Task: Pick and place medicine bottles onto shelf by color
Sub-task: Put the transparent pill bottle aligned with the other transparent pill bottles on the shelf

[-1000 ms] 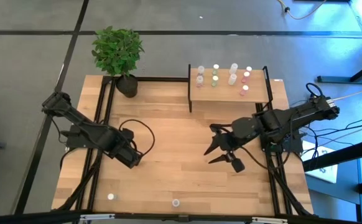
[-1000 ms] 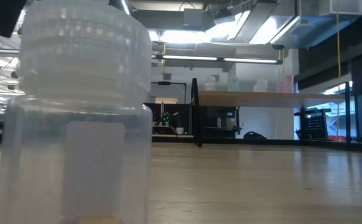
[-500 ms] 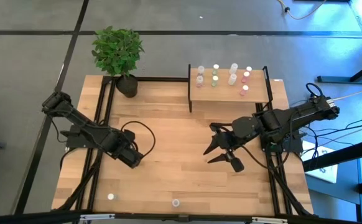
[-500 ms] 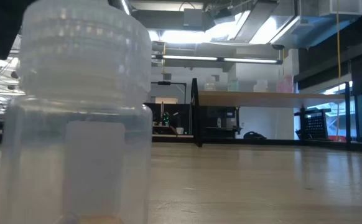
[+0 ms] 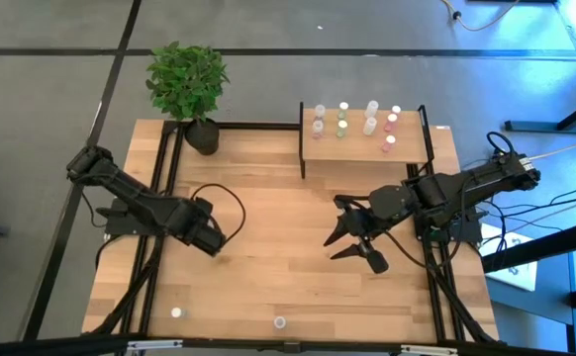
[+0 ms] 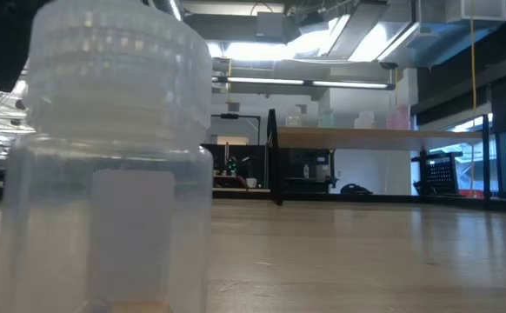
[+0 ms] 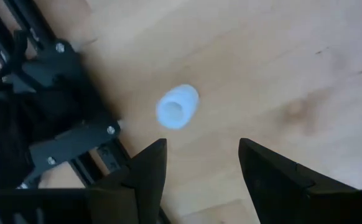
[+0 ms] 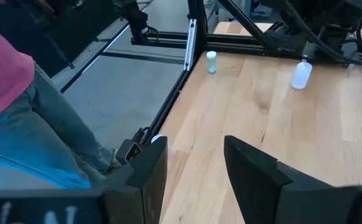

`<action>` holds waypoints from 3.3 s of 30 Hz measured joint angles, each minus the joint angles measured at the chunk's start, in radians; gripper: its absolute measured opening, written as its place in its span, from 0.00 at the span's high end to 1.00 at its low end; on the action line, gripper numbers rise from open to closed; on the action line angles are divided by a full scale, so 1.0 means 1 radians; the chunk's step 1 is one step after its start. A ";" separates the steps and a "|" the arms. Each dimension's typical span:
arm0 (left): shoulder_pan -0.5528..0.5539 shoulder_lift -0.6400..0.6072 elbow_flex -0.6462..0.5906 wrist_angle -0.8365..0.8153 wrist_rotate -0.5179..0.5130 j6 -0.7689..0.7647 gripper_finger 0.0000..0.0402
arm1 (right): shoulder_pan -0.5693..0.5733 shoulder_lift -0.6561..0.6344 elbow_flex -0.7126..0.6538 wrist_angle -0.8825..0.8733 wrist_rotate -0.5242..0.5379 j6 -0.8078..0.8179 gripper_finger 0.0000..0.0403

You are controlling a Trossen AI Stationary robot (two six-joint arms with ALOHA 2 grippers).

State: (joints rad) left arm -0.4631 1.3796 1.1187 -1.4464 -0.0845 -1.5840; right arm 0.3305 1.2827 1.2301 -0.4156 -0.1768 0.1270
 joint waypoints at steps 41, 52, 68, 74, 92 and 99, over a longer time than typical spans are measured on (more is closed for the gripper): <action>-0.279 0.235 -0.002 1.261 -0.243 1.291 0.52 | 0.034 -0.001 0.000 -0.023 0.018 -0.029 0.60; -0.275 0.413 -0.002 1.491 -0.241 1.229 0.52 | 0.034 -0.001 0.000 -0.033 0.018 -0.057 0.60; -0.187 0.417 0.277 1.026 -0.111 1.228 0.52 | 0.034 -0.001 0.000 -0.034 0.018 -0.084 0.60; -0.165 0.416 0.344 1.008 -0.085 1.201 0.52 | 0.034 0.000 0.000 -0.035 0.018 -0.083 0.60; -0.236 0.416 0.345 0.951 -0.252 1.104 0.52 | 0.034 0.000 0.000 0.038 -0.017 0.142 0.60; -0.308 0.375 0.345 0.888 -0.441 0.962 0.52 | 0.092 0.026 -0.001 0.155 0.032 0.119 0.60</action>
State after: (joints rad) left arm -0.7715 1.7543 1.4635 -0.5582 -0.5258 -0.6221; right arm 0.4226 1.3084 1.2295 -0.2609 -0.1448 0.2456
